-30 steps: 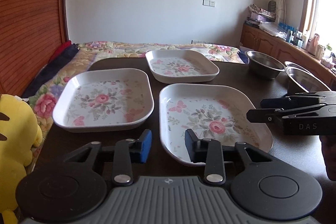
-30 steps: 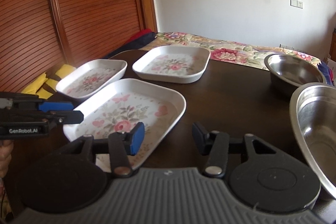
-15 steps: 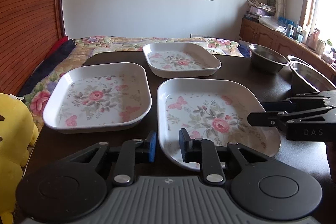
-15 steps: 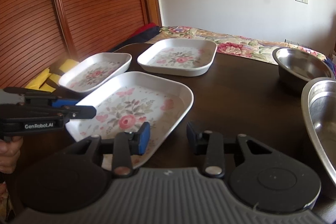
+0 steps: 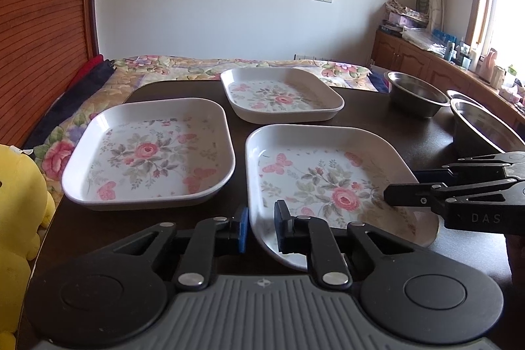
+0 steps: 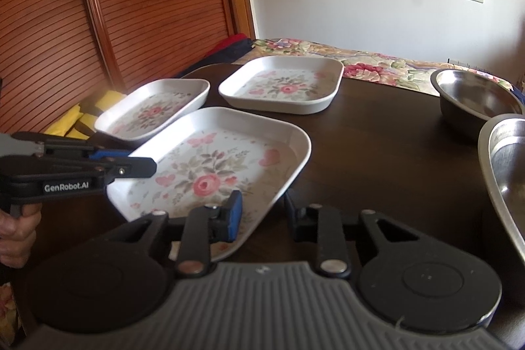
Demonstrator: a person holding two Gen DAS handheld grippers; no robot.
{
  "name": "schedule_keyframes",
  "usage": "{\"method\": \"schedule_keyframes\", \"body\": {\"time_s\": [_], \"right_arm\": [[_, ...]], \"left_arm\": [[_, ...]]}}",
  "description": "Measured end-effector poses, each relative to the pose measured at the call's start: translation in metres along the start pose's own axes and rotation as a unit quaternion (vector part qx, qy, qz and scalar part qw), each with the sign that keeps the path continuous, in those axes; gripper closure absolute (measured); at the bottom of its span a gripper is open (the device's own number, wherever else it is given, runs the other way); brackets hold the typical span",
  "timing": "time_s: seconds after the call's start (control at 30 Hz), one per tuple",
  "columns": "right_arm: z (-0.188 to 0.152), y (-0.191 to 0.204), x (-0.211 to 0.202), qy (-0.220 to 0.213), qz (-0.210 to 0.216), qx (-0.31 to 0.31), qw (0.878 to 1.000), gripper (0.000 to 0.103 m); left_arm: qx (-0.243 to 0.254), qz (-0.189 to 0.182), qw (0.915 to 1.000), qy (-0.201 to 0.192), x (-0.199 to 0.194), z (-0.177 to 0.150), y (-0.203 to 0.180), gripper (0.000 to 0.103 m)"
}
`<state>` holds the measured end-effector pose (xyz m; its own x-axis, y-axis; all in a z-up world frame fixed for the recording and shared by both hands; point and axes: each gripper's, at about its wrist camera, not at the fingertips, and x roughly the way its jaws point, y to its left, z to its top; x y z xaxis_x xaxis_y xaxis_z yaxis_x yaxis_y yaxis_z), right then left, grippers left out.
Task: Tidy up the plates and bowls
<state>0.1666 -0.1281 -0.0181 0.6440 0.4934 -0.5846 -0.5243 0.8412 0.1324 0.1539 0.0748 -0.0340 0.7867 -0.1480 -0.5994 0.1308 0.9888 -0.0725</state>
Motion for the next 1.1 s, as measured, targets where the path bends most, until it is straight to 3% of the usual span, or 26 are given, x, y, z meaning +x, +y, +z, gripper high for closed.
{"method": "schedule_keyframes", "body": {"time_s": [0.23, 0.8, 1.1], "right_arm": [[-0.002, -0.006, -0.003, -0.004, -0.004, 0.018, 1.0, 0.082], [-0.017, 0.009, -0.038, -0.029, -0.006, 0.011, 0.999, 0.083], [-0.041, 0.031, -0.054, -0.025, -0.009, -0.001, 1.0, 0.083]], "left_arm": [[-0.004, -0.01, 0.9999, 0.002, -0.005, -0.003, -0.002, 0.086], [0.004, -0.015, 0.9996, -0.022, -0.046, -0.016, -0.013, 0.086], [0.012, -0.018, 0.9997, -0.01, -0.069, -0.041, -0.016, 0.086]]}}
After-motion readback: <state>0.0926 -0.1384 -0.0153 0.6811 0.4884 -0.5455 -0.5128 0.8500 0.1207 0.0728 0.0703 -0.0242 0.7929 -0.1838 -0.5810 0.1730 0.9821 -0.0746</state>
